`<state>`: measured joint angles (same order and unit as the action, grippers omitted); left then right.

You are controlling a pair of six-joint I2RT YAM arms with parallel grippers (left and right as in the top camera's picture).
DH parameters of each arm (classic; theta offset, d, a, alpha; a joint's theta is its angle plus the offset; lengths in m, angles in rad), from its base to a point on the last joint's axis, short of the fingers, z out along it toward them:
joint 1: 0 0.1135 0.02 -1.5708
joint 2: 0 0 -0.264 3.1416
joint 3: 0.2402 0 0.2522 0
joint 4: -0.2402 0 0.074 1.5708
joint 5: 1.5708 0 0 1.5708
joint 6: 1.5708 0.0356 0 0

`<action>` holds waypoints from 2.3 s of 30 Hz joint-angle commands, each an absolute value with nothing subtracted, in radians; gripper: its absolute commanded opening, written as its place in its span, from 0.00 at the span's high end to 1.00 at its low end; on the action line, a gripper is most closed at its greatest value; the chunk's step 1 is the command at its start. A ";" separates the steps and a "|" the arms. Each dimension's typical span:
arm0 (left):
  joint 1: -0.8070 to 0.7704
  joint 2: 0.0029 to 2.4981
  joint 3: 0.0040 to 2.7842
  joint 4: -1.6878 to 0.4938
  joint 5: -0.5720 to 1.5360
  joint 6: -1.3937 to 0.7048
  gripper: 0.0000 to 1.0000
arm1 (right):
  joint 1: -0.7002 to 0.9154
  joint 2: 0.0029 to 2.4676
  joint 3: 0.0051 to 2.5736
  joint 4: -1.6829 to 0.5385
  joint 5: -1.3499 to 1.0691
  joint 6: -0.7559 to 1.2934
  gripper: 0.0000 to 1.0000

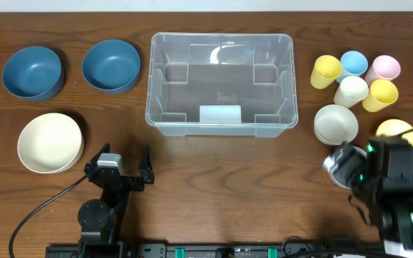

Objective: Pack container
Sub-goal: 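Move the right gripper to the small white bowl and grasp its rim, then lift the white bowl with the right gripper toward the container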

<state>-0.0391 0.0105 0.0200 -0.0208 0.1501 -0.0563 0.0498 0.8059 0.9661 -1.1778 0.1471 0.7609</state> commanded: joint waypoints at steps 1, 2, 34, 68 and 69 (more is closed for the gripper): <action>-0.034 0.005 0.004 -0.056 0.161 -0.058 0.02 | 0.044 0.912 0.953 -1.117 0.326 0.915 0.01; -0.034 0.005 0.004 -0.056 0.161 -0.058 0.02 | 0.040 0.951 0.949 -1.100 0.344 0.925 0.01; -0.034 0.005 0.004 -0.056 0.161 -0.057 0.02 | -0.336 1.502 0.697 -0.733 0.171 0.757 0.60; -0.034 0.005 0.004 -0.056 0.161 -0.058 0.02 | -0.336 0.883 0.754 -0.993 -0.005 0.619 0.99; -0.034 0.005 0.004 -0.056 0.161 -0.058 0.02 | -0.336 0.845 0.770 -0.991 -0.024 0.591 0.99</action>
